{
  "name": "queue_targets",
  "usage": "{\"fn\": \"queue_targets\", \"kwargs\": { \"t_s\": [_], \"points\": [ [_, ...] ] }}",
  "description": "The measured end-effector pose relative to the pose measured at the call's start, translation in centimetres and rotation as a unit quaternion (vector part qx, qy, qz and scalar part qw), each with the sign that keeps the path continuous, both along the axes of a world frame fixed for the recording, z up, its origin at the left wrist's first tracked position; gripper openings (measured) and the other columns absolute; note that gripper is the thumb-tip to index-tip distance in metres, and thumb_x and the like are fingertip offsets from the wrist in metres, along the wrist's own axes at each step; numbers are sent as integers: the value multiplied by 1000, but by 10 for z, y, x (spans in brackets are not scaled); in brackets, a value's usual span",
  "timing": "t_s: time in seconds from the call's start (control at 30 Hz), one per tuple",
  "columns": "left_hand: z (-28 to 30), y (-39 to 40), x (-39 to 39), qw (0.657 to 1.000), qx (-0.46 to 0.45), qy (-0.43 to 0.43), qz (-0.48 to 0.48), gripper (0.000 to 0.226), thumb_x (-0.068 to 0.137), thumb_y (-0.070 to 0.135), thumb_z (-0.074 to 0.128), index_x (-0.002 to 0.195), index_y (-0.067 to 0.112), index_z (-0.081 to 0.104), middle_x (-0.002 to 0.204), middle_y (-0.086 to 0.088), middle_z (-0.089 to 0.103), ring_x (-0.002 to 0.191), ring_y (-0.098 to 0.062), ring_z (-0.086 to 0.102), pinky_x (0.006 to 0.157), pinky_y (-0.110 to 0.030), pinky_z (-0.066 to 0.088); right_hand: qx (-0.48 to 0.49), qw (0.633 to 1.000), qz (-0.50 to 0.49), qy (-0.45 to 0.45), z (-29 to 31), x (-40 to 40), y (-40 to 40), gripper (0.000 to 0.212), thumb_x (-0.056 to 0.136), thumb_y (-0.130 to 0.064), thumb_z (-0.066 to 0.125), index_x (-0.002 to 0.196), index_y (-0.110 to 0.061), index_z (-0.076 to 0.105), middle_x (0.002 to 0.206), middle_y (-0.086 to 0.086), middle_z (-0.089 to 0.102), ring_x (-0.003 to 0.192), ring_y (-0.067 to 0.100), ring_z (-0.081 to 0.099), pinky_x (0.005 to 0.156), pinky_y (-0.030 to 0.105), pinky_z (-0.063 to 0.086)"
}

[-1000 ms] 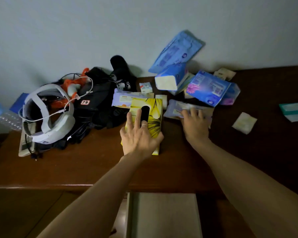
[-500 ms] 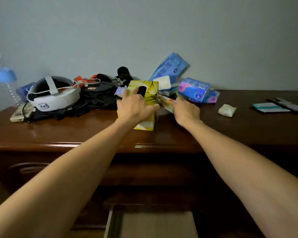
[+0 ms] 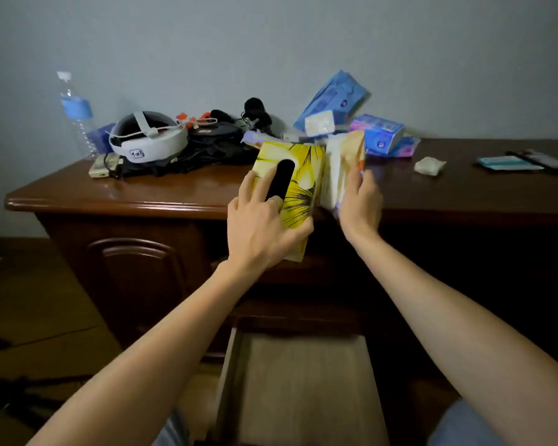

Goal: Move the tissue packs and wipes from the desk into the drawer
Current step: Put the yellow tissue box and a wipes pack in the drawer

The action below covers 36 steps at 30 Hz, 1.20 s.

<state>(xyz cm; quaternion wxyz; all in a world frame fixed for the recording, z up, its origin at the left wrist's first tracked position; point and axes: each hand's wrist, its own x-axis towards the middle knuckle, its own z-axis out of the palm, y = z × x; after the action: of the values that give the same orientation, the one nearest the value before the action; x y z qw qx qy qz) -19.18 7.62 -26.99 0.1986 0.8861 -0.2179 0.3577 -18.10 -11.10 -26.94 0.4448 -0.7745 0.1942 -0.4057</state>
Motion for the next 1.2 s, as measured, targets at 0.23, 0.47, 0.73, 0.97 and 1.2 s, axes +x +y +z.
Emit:
{"fn": "queue_targets", "kwargs": {
  "t_s": [0.23, 0.47, 0.73, 0.97, 1.2],
  "points": [
    [-120, 30, -81, 996, 20, -50, -75, 52, 73, 64, 62, 83, 14, 73, 163, 3, 30, 153, -29, 17, 106, -51, 34, 27, 998, 45, 41, -123, -104, 11, 29, 109, -37, 36, 99, -16, 53, 85, 3, 64, 80, 27, 64, 61, 36, 41],
    [-237, 58, -95, 961, 167, 218, -29, 71, 74, 80, 43, 101, 24, 77, 162, 4, 30, 151, -20, 14, 111, -50, 30, 77, 947, 105, 293, -228, -124, 4, 47, 105, -54, 33, 119, -17, 58, 110, 2, 66, 101, 23, 65, 77, 38, 56],
    [-306, 79, -79, 893, 203, 401, 16, 77, 78, 84, 39, 110, 22, 73, 166, 2, 17, 153, -22, 7, 117, -54, 22, 175, 881, 145, 415, -297, -118, 23, 40, 107, -46, 36, 121, -14, 55, 124, -2, 61, 111, 20, 65, 69, 23, 54],
    [-368, 79, -74, 842, 267, 466, 45, 91, 82, 87, 29, 131, 17, 63, 166, -2, 14, 153, -23, 7, 118, -54, 20, 254, 809, 188, 496, -370, -112, 35, 39, 110, -36, 35, 133, -12, 54, 131, 11, 65, 114, 27, 63, 89, 40, 49],
    [-427, 72, -80, 797, 290, 527, 59, 85, 92, 75, 29, 145, 11, 44, 168, -9, -11, 154, -27, -13, 122, -51, 13, 259, 774, 174, 551, -423, -106, 29, 29, 106, -31, 45, 126, -11, 54, 120, 12, 66, 107, 30, 64, 89, 46, 55]
  ]
}}
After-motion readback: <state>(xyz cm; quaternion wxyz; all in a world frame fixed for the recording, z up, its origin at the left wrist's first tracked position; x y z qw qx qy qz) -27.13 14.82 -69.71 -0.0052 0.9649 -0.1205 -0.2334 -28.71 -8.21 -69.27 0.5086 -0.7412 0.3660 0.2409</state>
